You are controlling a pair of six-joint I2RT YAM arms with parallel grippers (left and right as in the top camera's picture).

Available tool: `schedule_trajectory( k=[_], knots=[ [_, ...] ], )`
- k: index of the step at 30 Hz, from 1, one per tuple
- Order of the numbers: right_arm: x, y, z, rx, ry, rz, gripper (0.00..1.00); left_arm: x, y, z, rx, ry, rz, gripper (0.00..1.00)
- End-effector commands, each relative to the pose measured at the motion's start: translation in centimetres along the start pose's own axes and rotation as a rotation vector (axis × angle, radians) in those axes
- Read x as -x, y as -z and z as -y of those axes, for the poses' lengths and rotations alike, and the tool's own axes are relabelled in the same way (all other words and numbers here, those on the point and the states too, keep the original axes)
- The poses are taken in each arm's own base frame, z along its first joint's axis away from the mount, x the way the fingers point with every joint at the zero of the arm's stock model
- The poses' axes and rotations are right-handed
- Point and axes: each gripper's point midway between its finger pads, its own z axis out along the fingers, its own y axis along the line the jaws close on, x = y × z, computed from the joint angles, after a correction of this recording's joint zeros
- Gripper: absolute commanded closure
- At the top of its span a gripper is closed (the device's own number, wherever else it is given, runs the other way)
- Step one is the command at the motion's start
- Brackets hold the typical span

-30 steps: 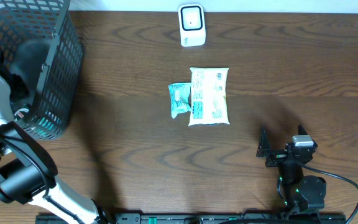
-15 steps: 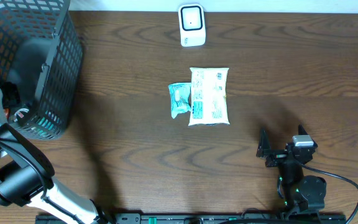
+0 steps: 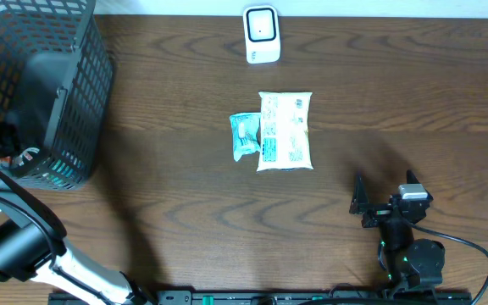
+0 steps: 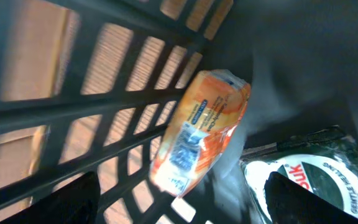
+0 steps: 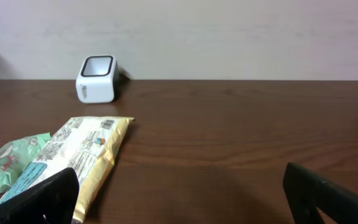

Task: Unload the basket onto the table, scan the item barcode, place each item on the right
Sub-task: 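Grasp the orange snack pack in the basket with the left gripper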

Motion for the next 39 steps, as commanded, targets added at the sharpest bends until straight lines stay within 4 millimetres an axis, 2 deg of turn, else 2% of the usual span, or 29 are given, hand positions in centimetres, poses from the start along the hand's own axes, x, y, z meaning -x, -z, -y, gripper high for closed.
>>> schedule_trajectory(
  k=[1, 6, 11, 14, 16, 26, 30, 35, 37, 39],
  knots=[
    [0.0, 0.0, 0.1, -0.005, -0.01, 0.001, 0.01, -0.9, -1.7, 1.4, -0.043, -0.023, -0.042, 0.17],
    [-0.1, 0.0, 0.1, -0.005, -0.01, 0.001, 0.01, -1.3, -3.0, 1.9, -0.051, -0.034, -0.065, 0.17],
    [0.0, 0.0, 0.1, -0.005, -0.01, 0.001, 0.01, -0.8, -3.3, 1.8, -0.045, -0.029, -0.05, 0.18],
    [-0.1, 0.0, 0.1, -0.005, -0.01, 0.001, 0.01, -0.6, -3.3, 1.7, -0.041, -0.025, -0.039, 0.33],
    [0.0, 0.0, 0.1, -0.005, -0.01, 0.001, 0.01, -0.6, -3.4, 1.7, -0.042, -0.025, -0.04, 0.36],
    [0.0, 0.0, 0.1, -0.005, -0.01, 0.001, 0.01, -2.0, -5.8, 2.8, -0.066, -0.02, -0.107, 0.37],
    [0.0, 0.0, 0.1, -0.005, -0.01, 0.001, 0.01, -1.8, -5.8, 2.7, -0.062, -0.018, -0.1, 0.61],
    [0.0, 0.0, 0.1, -0.005, -0.01, 0.001, 0.01, -1.1, -4.9, 2.2, -0.05, 0.035, -0.073, 0.78],
    [0.0, 0.0, 0.1, -0.005, -0.01, 0.001, 0.01, -0.6, -4.1, 1.8, -0.041, 0.091, -0.052, 0.92],
    [-0.1, 0.0, 0.1, -0.005, -0.01, 0.001, 0.01, -0.1, -3.2, 1.3, -0.033, 0.14, -0.028, 0.93]
  ],
)
